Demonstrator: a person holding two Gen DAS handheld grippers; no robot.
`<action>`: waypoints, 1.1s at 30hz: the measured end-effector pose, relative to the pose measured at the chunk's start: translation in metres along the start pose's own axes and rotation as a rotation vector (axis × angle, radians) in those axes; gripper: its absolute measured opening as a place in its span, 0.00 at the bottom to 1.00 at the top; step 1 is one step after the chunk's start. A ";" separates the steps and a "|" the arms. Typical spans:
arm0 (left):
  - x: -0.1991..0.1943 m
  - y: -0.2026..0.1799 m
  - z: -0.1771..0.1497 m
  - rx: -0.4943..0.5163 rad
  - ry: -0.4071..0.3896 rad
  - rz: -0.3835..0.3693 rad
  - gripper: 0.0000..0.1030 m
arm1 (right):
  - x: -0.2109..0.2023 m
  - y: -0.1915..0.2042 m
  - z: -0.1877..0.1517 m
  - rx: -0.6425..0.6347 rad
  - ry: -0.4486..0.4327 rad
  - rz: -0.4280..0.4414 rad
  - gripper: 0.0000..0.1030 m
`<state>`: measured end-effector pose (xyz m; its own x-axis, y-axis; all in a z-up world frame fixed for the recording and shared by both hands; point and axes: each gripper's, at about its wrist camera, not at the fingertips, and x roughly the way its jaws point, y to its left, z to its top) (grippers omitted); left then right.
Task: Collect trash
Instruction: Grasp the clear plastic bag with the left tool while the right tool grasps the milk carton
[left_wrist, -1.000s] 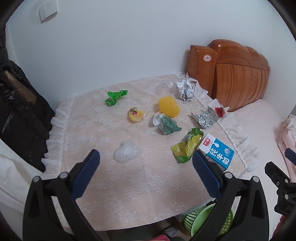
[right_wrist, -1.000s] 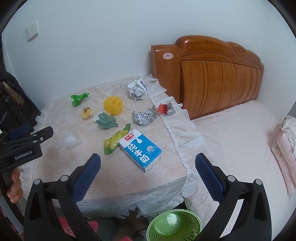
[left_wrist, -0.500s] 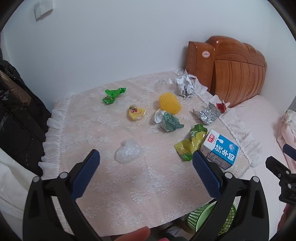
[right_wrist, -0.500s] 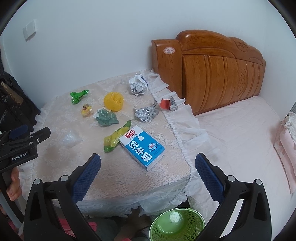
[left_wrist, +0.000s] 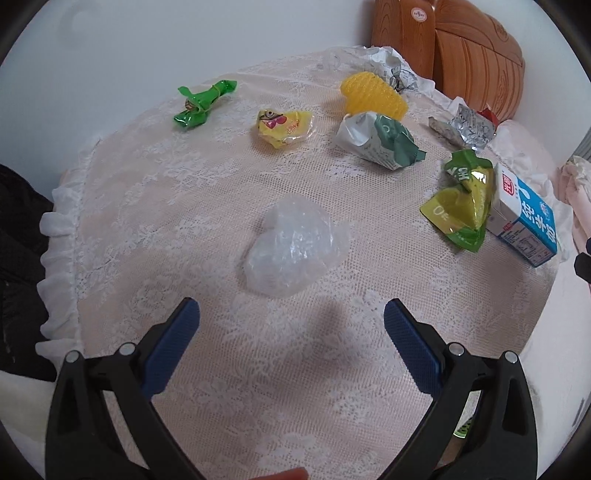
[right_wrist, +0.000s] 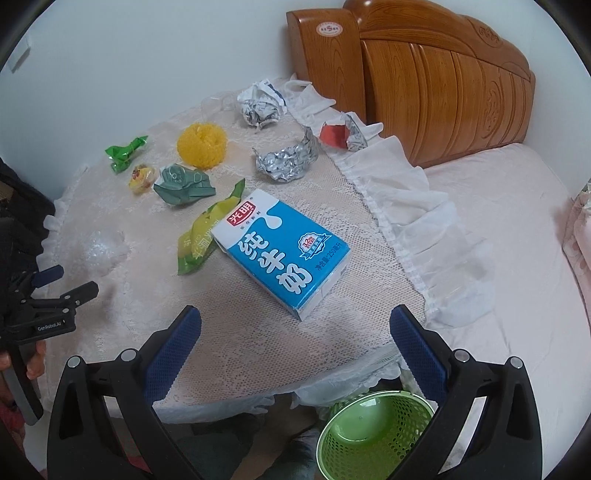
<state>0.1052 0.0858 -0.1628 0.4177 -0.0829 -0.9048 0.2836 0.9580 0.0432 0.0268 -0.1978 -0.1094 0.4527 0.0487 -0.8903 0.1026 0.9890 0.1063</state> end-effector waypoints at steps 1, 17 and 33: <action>0.003 0.000 0.005 0.004 -0.004 -0.004 0.93 | 0.002 0.003 0.001 0.004 0.003 0.005 0.98; 0.037 -0.006 0.038 0.066 0.050 -0.048 0.44 | 0.022 0.028 0.029 -0.005 0.003 -0.038 0.98; -0.025 0.005 0.038 0.112 -0.085 -0.120 0.43 | 0.093 0.048 0.049 -0.763 0.295 -0.042 0.95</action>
<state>0.1289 0.0827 -0.1241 0.4452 -0.2217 -0.8675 0.4280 0.9037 -0.0113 0.1173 -0.1527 -0.1650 0.1992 -0.0611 -0.9781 -0.5645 0.8087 -0.1655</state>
